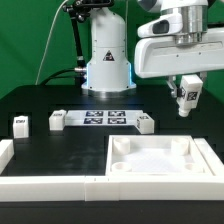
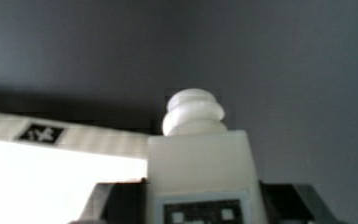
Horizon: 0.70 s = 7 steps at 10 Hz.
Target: Assemble one leg
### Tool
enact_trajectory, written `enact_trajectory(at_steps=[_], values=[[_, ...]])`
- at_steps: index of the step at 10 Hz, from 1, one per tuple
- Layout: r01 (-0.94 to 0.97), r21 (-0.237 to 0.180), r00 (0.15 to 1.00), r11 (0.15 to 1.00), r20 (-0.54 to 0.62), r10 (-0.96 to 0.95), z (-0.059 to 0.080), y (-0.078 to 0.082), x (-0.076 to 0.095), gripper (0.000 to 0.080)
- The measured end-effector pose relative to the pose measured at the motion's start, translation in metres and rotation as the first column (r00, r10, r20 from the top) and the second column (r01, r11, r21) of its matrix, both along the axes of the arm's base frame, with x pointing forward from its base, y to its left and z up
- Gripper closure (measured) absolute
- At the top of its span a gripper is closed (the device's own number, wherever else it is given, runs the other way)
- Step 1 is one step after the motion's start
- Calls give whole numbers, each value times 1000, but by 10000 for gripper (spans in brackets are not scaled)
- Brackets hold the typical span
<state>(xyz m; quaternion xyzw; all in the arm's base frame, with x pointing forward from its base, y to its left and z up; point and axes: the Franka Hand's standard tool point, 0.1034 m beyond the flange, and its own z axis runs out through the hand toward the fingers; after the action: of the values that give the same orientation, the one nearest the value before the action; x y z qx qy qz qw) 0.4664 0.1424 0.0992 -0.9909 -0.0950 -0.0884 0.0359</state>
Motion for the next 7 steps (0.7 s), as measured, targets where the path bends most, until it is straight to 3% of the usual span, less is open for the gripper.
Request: enact_trajectory(at_steps=[1, 4, 7], values=[[-20, 7, 998, 1000, 62, 19, 2, -5, 13, 512], [-68, -2, 995, 998, 80, 68, 0, -10, 53, 512], [-90, -7, 992, 996, 83, 90, -4, -12, 58, 512]])
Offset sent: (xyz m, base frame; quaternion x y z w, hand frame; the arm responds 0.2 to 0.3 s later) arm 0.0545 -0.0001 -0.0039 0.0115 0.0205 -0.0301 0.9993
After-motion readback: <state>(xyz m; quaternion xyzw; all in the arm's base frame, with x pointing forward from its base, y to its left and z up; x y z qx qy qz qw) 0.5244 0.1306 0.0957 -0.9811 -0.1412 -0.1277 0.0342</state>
